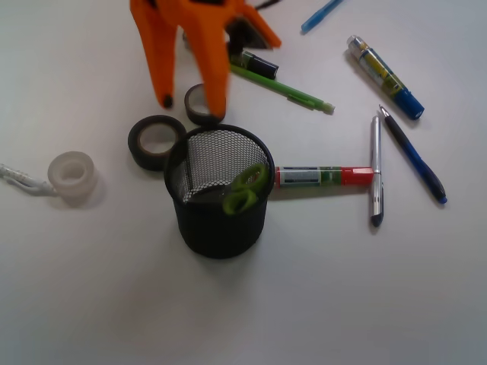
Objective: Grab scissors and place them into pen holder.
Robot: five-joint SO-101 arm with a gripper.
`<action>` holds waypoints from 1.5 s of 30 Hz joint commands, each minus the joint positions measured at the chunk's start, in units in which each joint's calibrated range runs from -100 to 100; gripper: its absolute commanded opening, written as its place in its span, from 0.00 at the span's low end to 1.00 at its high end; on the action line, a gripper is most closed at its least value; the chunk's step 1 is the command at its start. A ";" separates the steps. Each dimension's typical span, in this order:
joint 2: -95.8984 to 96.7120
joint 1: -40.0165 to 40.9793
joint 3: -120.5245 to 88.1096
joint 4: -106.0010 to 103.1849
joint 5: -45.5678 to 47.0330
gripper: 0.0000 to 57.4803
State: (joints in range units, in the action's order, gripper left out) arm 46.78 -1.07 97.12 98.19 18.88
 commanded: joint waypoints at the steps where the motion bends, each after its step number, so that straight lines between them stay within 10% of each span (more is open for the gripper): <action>1: -14.35 -1.66 0.16 1.64 -12.21 0.55; 13: -61.44 5.75 -73.03 0.68 -33.41 0.55; 28: -142.36 3.50 -175.93 -47.62 -24.96 0.52; 34: -142.78 5.30 -185.08 -44.47 -23.35 0.52; 45: -145.84 7.61 -189.79 -33.01 -20.71 0.00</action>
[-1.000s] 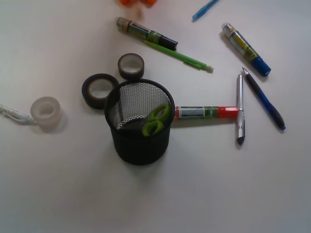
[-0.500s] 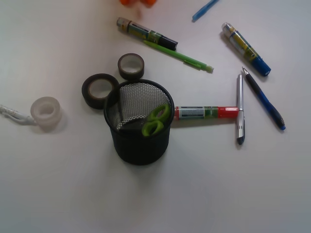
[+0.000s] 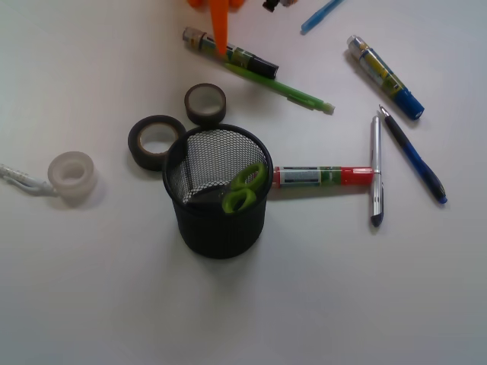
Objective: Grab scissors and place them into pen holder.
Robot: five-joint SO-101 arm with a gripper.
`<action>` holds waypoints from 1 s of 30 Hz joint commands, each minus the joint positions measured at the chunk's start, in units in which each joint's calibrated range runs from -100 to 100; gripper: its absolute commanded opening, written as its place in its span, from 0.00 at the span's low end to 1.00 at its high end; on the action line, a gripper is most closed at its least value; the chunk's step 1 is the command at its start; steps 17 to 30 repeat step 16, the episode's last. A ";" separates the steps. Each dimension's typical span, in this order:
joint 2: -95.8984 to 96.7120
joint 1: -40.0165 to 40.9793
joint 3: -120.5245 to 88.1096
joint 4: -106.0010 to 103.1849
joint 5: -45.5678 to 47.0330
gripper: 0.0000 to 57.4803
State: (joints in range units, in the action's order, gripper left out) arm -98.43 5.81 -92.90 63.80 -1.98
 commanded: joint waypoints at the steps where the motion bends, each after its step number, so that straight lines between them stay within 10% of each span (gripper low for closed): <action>1: -0.63 0.73 0.24 1.38 0.15 0.01; 30: -0.63 0.29 0.33 1.82 0.05 0.01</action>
